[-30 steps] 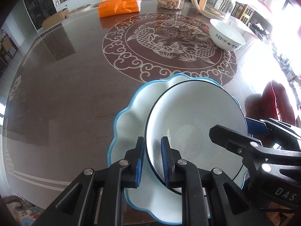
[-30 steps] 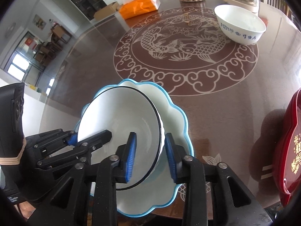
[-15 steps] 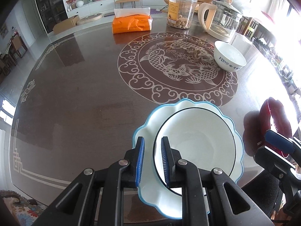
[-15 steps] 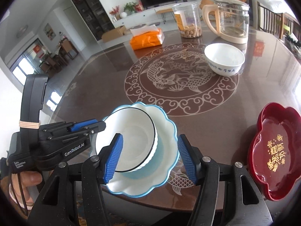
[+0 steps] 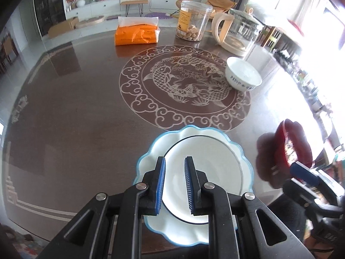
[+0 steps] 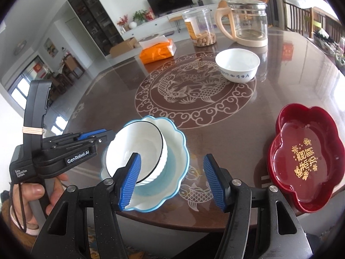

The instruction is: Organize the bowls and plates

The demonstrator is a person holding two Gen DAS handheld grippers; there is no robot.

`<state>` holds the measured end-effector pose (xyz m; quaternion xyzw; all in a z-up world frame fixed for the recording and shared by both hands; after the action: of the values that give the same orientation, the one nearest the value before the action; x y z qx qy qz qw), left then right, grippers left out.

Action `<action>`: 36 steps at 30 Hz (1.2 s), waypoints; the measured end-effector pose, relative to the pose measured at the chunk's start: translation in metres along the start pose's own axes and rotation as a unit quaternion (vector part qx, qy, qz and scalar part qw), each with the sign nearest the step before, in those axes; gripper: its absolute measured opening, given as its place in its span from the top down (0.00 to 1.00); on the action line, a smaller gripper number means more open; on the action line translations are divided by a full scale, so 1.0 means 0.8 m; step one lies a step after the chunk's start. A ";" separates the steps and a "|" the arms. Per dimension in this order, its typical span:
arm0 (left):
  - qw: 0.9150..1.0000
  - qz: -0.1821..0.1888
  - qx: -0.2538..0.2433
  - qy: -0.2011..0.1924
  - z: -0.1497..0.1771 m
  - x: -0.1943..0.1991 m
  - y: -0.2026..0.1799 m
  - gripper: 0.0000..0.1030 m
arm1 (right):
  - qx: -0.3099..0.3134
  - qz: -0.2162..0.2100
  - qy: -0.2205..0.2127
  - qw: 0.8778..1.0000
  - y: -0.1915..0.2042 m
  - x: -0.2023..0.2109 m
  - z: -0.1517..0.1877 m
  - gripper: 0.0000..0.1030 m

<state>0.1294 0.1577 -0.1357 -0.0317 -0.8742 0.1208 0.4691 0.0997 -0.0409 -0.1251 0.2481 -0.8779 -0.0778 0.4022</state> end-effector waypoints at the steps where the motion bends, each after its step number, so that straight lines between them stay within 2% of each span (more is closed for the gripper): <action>1: 0.999 0.028 0.025 0.000 -0.008 0.007 0.006 0.82 | 0.001 0.000 -0.002 1.000 0.000 0.004 0.000 0.38; 4: 0.989 0.102 0.105 -0.021 -0.034 0.034 0.031 0.82 | 0.003 0.003 -0.012 1.000 -0.001 0.015 -0.001 0.38; 5: 0.985 0.117 0.123 -0.030 -0.042 0.043 0.039 0.78 | 0.001 0.002 -0.015 1.000 -0.002 0.019 -0.002 0.38; 7: 0.980 0.131 0.143 -0.049 -0.055 0.060 0.053 0.44 | -0.005 0.001 -0.020 1.000 -0.004 0.023 -0.003 0.38; 8: 0.976 0.143 0.154 -0.062 -0.060 0.067 0.058 0.13 | -0.008 0.000 -0.022 1.000 -0.005 0.024 -0.003 0.38; 9: 0.972 0.156 0.160 -0.073 -0.063 0.074 0.062 0.04 | -0.011 -0.001 -0.024 1.000 -0.007 0.025 -0.003 0.38; 13: 0.970 0.165 0.161 -0.077 -0.065 0.082 0.068 0.04 | -0.022 -0.004 -0.026 0.999 -0.011 0.025 -0.002 0.38; 16: 0.966 0.180 0.178 -0.051 -0.060 0.077 0.069 0.04 | -0.026 -0.005 -0.028 0.999 -0.013 0.026 -0.002 0.38; 19: 0.968 0.155 0.196 -0.023 -0.053 0.069 0.079 0.03 | -0.027 -0.004 -0.034 0.999 -0.013 0.032 -0.003 0.38; 20: 0.966 0.164 0.196 -0.027 -0.052 0.068 0.078 0.03 | -0.026 -0.003 -0.036 0.999 -0.013 0.034 -0.003 0.38; 23: 0.971 0.154 0.170 -0.064 -0.052 0.074 0.075 0.03 | -0.026 0.002 -0.045 0.999 -0.017 0.041 -0.004 0.38; 27: 0.960 0.220 0.127 -0.118 -0.063 0.087 0.053 0.01 | -0.035 0.010 -0.058 0.998 -0.027 0.049 -0.009 0.38; 29: 0.965 0.228 0.087 -0.097 -0.060 0.079 0.033 0.00 | -0.043 0.017 -0.068 0.997 -0.036 0.054 -0.014 0.38; 32: 0.977 0.204 0.046 -0.047 -0.051 0.057 0.008 0.00 | -0.053 0.035 -0.087 0.994 -0.047 0.063 -0.020 0.33; 36: 0.982 0.180 0.026 -0.040 -0.056 0.043 -0.007 0.01 | -0.038 0.096 -0.083 0.991 -0.061 0.071 -0.029 0.30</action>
<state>0.1473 0.1660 -0.0829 -0.1719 -0.8688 0.2273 0.4051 0.1036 -0.1098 -0.0879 0.1394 -0.9246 -0.0926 0.3423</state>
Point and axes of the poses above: each gripper's, at about its wrist camera, not at the fingertips, and x roughly against the way its jaws point, y to its left, z to its underside, the point moved 5 cm from there along -x, roughly the way its jaws point, and after that the axes turned 7 degrees about -y, right-handed, at the moved point
